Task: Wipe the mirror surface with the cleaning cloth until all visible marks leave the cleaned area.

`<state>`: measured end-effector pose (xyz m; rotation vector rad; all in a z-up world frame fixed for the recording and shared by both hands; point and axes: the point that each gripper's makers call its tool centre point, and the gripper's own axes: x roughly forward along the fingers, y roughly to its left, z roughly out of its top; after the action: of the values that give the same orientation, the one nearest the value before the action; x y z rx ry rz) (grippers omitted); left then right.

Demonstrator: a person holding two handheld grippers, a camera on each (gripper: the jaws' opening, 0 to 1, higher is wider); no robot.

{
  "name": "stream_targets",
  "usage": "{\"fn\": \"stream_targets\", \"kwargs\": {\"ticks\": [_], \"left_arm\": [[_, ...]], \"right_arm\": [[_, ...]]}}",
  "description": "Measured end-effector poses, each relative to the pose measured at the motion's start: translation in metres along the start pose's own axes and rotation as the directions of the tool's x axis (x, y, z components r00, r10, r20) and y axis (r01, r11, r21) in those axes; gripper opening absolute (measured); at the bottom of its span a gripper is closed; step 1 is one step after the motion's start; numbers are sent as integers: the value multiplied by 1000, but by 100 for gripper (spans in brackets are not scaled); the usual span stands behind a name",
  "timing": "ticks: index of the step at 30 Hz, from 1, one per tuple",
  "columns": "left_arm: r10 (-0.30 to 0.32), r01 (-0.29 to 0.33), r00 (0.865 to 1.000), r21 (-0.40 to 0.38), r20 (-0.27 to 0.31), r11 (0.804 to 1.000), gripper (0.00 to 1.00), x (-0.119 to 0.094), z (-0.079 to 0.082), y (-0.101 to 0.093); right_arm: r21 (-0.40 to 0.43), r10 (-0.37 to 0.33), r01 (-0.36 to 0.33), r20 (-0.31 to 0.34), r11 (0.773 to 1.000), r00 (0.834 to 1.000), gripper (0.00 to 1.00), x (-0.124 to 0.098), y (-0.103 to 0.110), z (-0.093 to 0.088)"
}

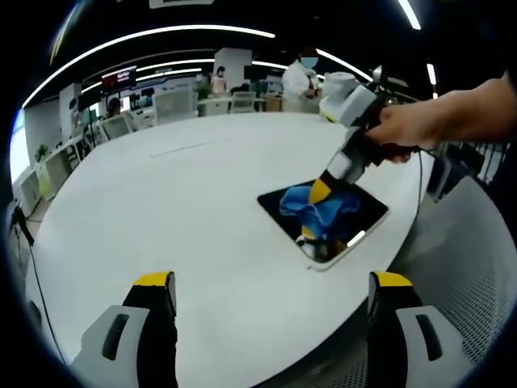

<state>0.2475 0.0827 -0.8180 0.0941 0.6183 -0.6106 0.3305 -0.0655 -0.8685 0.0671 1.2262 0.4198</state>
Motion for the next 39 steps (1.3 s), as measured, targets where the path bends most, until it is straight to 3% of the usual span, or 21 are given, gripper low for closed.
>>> {"fn": "stream_targets", "kwargs": {"ticks": [26,39], "left_arm": [[2,-2,1000,7,7,1000,99,-1,2,0],[10,-10,1000,3,9,1000,98,-2,1,3]], "right_arm": [[45,59,-59,-8,997,998,3,-10,9,-28],[54,49,-49,-1,997,999,3,-13,12,-34]]}}
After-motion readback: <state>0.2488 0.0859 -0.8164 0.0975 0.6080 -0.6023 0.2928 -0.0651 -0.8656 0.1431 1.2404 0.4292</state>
